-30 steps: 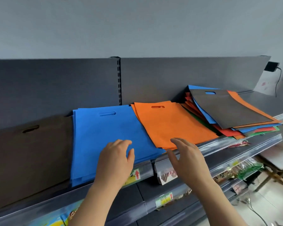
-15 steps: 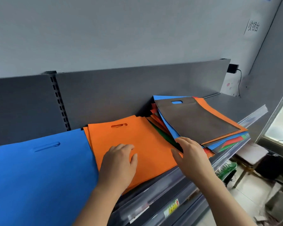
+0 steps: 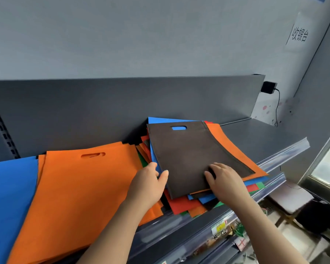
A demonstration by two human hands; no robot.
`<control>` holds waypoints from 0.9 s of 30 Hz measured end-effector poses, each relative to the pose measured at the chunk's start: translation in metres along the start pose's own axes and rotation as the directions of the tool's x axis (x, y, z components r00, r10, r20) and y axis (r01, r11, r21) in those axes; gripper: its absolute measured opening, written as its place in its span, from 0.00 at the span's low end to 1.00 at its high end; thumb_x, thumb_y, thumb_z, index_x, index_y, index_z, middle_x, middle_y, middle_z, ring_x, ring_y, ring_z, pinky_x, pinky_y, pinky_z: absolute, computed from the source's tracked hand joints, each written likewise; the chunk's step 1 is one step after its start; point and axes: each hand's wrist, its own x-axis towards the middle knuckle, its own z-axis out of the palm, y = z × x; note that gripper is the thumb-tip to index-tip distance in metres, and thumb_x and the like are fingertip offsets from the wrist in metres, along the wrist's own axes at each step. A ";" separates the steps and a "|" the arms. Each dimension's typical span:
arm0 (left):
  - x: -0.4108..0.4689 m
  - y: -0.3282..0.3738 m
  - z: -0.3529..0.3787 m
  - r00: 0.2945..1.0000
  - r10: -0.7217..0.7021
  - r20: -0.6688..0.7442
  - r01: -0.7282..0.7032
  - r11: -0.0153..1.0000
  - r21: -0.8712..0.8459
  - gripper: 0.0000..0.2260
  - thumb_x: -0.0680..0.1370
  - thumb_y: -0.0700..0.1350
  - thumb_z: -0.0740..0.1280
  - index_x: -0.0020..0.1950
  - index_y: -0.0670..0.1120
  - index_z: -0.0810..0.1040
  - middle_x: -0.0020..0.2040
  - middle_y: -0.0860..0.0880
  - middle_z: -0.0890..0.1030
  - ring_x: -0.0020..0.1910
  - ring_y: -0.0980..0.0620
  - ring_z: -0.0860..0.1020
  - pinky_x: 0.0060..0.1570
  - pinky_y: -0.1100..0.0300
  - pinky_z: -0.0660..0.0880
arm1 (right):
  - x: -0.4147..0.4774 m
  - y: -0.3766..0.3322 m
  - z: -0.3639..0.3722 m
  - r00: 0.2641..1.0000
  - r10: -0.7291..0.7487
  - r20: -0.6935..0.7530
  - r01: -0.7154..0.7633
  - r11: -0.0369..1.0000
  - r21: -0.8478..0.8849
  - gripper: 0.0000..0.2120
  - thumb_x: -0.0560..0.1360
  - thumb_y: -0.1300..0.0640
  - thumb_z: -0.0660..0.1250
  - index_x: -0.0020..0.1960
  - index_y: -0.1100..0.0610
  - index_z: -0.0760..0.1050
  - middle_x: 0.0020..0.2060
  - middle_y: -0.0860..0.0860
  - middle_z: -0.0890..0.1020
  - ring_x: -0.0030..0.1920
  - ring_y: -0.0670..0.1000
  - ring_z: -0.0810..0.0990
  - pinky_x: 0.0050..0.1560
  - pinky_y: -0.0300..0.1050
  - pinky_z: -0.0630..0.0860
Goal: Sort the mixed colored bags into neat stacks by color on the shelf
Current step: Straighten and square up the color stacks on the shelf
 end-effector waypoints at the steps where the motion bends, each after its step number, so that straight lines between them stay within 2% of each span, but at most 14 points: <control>1: 0.002 0.003 0.004 0.999 -0.046 -0.003 0.046 0.998 -0.038 0.23 0.80 0.54 0.61 0.71 0.43 0.67 0.58 0.48 0.79 0.57 0.49 0.77 0.57 0.54 0.74 | -0.003 0.000 0.002 0.999 -0.042 -0.018 0.042 0.999 0.009 0.14 0.79 0.50 0.58 0.53 0.57 0.79 0.54 0.51 0.80 0.56 0.53 0.76 0.59 0.46 0.70; 3: 0.006 0.007 0.009 0.992 -0.122 -0.022 0.119 0.987 -0.103 0.27 0.79 0.53 0.62 0.74 0.42 0.62 0.68 0.45 0.73 0.66 0.48 0.72 0.61 0.57 0.69 | -0.006 -0.001 0.002 0.993 -0.115 -0.026 0.117 0.991 0.063 0.14 0.79 0.52 0.60 0.58 0.58 0.78 0.57 0.51 0.80 0.58 0.53 0.76 0.61 0.44 0.68; 5: 0.008 0.010 0.010 0.982 -0.181 -0.054 0.168 0.969 -0.182 0.29 0.79 0.50 0.65 0.75 0.42 0.59 0.69 0.45 0.71 0.66 0.47 0.71 0.59 0.58 0.68 | -0.005 0.001 -0.003 0.984 -0.181 0.001 0.180 0.979 0.092 0.15 0.79 0.53 0.59 0.61 0.56 0.77 0.60 0.49 0.79 0.60 0.51 0.75 0.62 0.41 0.66; 8: 0.011 0.011 0.010 0.967 -0.231 -0.109 0.196 0.944 -0.264 0.29 0.77 0.44 0.67 0.75 0.41 0.59 0.60 0.46 0.76 0.57 0.47 0.75 0.49 0.59 0.70 | 0.006 0.017 -0.011 0.991 -0.135 -0.010 0.135 0.978 0.157 0.16 0.79 0.52 0.60 0.63 0.57 0.75 0.60 0.50 0.78 0.61 0.52 0.74 0.61 0.43 0.67; 11: 0.010 0.012 0.011 0.965 -0.216 -0.146 0.168 0.945 -0.282 0.19 0.77 0.41 0.66 0.67 0.43 0.69 0.52 0.50 0.78 0.46 0.52 0.75 0.41 0.61 0.71 | 0.021 0.039 -0.014 0.998 0.051 0.042 -0.054 0.995 0.084 0.16 0.78 0.47 0.59 0.57 0.57 0.74 0.55 0.54 0.77 0.56 0.57 0.74 0.56 0.49 0.70; 13: 0.010 0.013 0.013 0.963 -0.229 -0.140 0.174 0.929 -0.327 0.13 0.77 0.43 0.67 0.60 0.47 0.72 0.53 0.51 0.78 0.45 0.53 0.76 0.41 0.61 0.72 | 0.025 0.044 -0.013 0.992 0.076 0.102 -0.078 0.997 0.018 0.16 0.78 0.45 0.57 0.54 0.56 0.72 0.51 0.54 0.77 0.54 0.57 0.74 0.53 0.50 0.70; 15: 0.011 0.014 0.014 0.960 -0.251 -0.122 0.187 0.904 -0.384 0.12 0.75 0.46 0.70 0.55 0.50 0.69 0.52 0.51 0.78 0.44 0.55 0.76 0.39 0.61 0.72 | 0.025 0.043 -0.009 0.994 0.039 0.099 -0.042 0.998 0.038 0.18 0.79 0.45 0.57 0.62 0.56 0.71 0.57 0.53 0.77 0.59 0.56 0.73 0.58 0.49 0.69; 17: 0.012 0.014 0.014 0.957 -0.267 -0.110 0.198 0.885 -0.422 0.15 0.74 0.48 0.71 0.54 0.49 0.68 0.50 0.52 0.76 0.43 0.55 0.75 0.36 0.64 0.71 | 0.023 0.043 -0.007 0.997 0.019 0.078 -0.025 0.997 0.078 0.23 0.79 0.46 0.58 0.70 0.55 0.66 0.64 0.53 0.73 0.65 0.55 0.70 0.65 0.49 0.67; 20: 0.014 0.013 0.014 0.953 -0.283 -0.109 0.207 0.870 -0.447 0.12 0.74 0.46 0.71 0.54 0.46 0.72 0.50 0.52 0.78 0.45 0.53 0.78 0.39 0.60 0.75 | 0.025 0.046 -0.007 0.997 0.017 0.072 -0.026 0.992 0.126 0.23 0.79 0.45 0.58 0.70 0.55 0.66 0.64 0.52 0.73 0.61 0.54 0.73 0.61 0.48 0.71; 22: 0.013 0.013 0.013 0.960 -0.264 -0.097 0.189 0.860 -0.473 0.08 0.76 0.44 0.68 0.54 0.49 0.76 0.50 0.52 0.81 0.47 0.52 0.79 0.43 0.57 0.77 | 0.027 0.047 -0.009 0.996 0.020 0.083 -0.032 0.989 0.145 0.21 0.78 0.45 0.59 0.67 0.55 0.68 0.59 0.52 0.74 0.57 0.53 0.74 0.56 0.47 0.73; 27: 0.007 0.014 0.004 0.960 -0.266 -0.087 0.190 0.849 -0.492 0.07 0.75 0.41 0.64 0.49 0.51 0.76 0.46 0.49 0.82 0.46 0.47 0.80 0.47 0.50 0.78 | 0.032 0.044 -0.008 0.996 0.002 0.085 -0.010 0.995 0.101 0.17 0.77 0.44 0.59 0.59 0.56 0.71 0.52 0.52 0.77 0.52 0.52 0.75 0.54 0.49 0.73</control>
